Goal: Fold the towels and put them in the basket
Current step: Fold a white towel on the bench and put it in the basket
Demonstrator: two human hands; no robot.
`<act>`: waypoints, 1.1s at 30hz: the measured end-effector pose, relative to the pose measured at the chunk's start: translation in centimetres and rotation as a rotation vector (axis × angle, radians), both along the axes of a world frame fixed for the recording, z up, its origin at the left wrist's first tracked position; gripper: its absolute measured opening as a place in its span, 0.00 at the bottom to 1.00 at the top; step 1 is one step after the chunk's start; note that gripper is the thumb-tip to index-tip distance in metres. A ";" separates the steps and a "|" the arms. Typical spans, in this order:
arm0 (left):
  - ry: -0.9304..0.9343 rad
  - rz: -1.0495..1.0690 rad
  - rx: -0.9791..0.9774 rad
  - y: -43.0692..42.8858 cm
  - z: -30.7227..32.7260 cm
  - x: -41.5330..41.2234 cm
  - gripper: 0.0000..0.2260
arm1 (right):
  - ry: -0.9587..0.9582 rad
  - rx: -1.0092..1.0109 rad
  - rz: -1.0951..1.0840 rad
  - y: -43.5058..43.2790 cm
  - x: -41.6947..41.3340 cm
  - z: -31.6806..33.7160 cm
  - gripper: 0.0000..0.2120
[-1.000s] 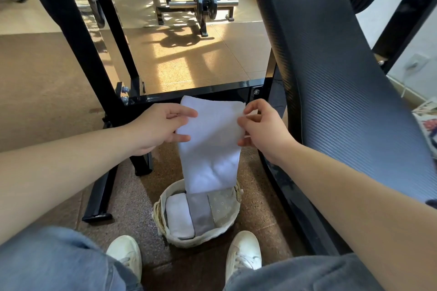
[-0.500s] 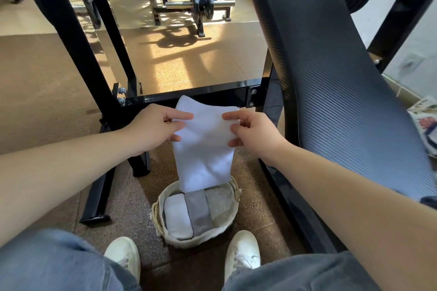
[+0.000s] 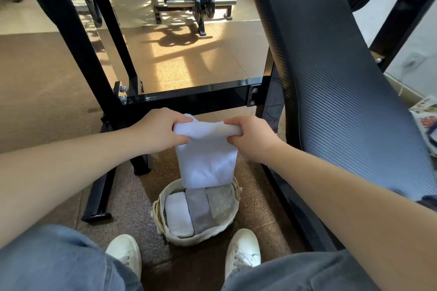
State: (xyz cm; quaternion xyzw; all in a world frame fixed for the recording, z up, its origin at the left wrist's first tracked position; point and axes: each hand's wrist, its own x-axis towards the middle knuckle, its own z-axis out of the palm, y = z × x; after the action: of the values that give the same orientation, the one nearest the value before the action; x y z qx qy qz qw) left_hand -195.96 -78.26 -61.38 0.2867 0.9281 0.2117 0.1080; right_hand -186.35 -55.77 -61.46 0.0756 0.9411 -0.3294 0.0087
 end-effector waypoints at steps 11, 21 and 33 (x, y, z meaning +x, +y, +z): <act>-0.029 -0.111 -0.057 0.5 -0.1 0.1 0.02 | -0.055 0.098 0.065 1.1 0.1 -0.1 0.12; -0.449 0.145 0.361 -1.1 -1.2 -0.3 0.08 | -0.077 -0.556 -0.066 2.7 0.0 -0.9 0.07; -0.521 0.321 0.669 0.0 -1.8 -0.4 0.07 | -0.192 -0.939 -0.102 2.4 0.0 -0.3 0.24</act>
State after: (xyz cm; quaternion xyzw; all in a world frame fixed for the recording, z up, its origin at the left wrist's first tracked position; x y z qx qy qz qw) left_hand -196.37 -78.25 -63.20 0.0952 0.7831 0.5792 0.2053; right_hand -186.37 -53.38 -61.79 0.1395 0.6807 -0.7103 0.1125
